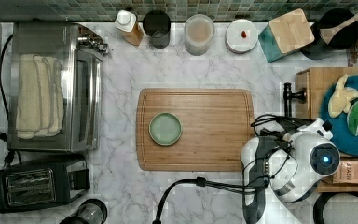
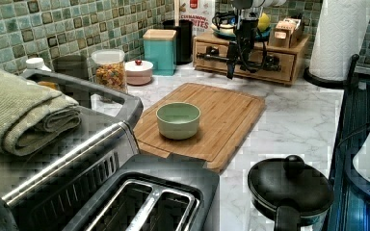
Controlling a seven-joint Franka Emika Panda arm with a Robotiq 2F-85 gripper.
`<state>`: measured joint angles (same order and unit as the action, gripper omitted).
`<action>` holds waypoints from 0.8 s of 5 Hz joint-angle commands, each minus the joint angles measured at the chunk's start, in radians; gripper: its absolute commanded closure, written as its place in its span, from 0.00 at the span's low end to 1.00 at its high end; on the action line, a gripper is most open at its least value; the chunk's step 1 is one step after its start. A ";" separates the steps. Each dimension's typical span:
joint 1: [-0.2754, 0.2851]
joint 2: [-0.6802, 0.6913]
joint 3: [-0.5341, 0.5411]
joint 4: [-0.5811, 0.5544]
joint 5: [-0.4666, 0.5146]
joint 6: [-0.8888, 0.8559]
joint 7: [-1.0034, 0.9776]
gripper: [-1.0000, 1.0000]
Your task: Open the drawer.
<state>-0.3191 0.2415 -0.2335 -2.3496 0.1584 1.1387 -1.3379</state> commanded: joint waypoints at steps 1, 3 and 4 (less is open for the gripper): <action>0.230 -0.144 0.204 -0.077 0.013 -0.007 0.208 0.00; 0.301 -0.157 0.264 -0.121 -0.067 0.047 0.385 0.00; 0.319 -0.152 0.290 -0.114 -0.063 0.043 0.421 0.00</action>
<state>-0.1385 0.1234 -0.0859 -2.5215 0.1356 1.1885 -0.9531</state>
